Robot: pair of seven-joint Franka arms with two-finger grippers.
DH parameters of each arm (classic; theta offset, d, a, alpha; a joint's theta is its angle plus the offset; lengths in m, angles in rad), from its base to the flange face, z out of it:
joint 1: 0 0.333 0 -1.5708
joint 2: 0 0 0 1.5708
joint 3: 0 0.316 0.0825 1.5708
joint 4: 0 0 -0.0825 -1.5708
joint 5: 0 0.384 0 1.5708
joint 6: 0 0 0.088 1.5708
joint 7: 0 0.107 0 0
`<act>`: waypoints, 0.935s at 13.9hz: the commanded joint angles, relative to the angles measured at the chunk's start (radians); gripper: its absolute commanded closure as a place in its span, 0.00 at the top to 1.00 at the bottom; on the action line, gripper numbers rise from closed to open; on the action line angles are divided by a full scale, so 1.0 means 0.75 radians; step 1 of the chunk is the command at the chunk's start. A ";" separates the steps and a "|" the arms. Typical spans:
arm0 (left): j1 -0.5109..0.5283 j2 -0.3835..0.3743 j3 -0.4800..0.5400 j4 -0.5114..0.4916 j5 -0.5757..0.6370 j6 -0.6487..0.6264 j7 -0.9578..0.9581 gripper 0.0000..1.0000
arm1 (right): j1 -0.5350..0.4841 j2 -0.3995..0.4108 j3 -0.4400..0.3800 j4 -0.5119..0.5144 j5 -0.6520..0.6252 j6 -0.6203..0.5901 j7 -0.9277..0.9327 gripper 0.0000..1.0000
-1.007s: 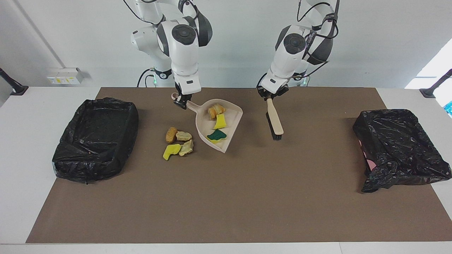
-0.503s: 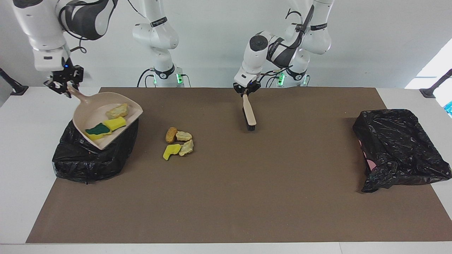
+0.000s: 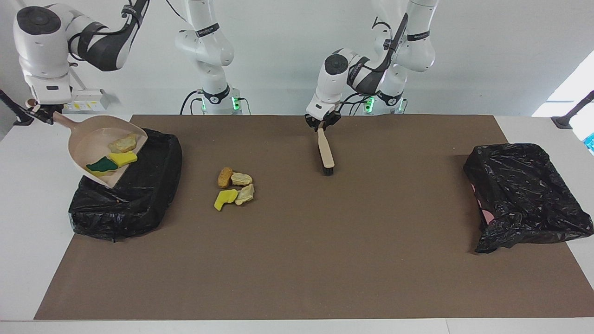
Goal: Sweep and dump trash in bin
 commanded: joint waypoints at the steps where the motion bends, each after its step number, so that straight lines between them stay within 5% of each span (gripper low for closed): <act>1: 0.089 0.008 0.009 0.057 -0.013 -0.027 0.023 1.00 | 0.069 -0.027 0.002 -0.057 -0.157 0.034 -0.037 0.00; 9: 0.408 0.047 0.009 0.265 0.087 -0.117 0.172 1.00 | 0.265 -0.110 0.026 -0.106 -0.507 -0.127 0.074 0.00; 13: 0.586 0.057 0.009 0.441 0.118 -0.254 0.456 1.00 | 0.269 -0.212 0.026 -0.189 -0.577 -0.175 0.070 0.00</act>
